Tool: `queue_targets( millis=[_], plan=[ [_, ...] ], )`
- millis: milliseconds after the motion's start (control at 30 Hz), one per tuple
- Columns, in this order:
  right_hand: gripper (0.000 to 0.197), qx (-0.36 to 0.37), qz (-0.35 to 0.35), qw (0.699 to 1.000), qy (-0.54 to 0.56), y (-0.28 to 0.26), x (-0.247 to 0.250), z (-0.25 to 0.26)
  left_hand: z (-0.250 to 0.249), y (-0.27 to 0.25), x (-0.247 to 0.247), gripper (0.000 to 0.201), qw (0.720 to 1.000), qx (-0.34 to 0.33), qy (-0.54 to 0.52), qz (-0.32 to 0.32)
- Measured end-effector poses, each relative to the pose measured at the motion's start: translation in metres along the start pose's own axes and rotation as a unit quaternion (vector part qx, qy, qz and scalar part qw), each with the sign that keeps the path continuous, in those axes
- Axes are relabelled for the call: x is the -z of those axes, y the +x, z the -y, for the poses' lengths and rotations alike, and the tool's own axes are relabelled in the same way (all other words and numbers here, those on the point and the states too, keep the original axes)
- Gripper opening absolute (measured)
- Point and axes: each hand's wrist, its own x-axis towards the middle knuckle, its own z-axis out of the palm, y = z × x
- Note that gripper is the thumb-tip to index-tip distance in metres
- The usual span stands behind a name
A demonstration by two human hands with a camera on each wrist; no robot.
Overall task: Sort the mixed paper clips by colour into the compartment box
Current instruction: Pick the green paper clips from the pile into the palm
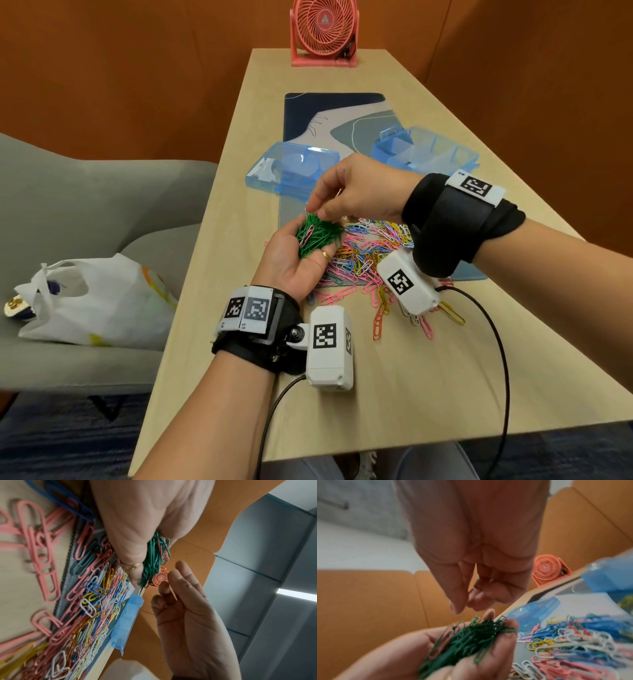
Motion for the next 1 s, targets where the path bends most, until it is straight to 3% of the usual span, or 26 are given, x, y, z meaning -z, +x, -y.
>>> queue_targets(
  millis=[133, 333, 633, 1000],
  plan=[
    [0.012, 0.032, -0.004, 0.989, -0.143, -0.002, -0.006, 0.005, -0.002, 0.001, 0.001, 0.030, 1.000, 0.010, -0.021, 0.007],
    [0.011, 0.039, -0.003, 0.985, -0.169, -0.001, -0.012, 0.007, -0.002, 0.003, 0.003, 0.033, 0.999, 0.014, -0.052, 0.003],
    [0.010, 0.015, -0.017, 1.000, -0.005, -0.004, -0.011, 0.009, -0.001, 0.003, 0.002, 0.027, 1.000, -0.001, 0.002, -0.001],
    [0.008, -0.046, -0.007, 0.986, 0.163, 0.000, 0.001, -0.006, -0.001, 0.002, 0.001, 0.027, 0.999, 0.005, -0.038, -0.001]
  ],
)
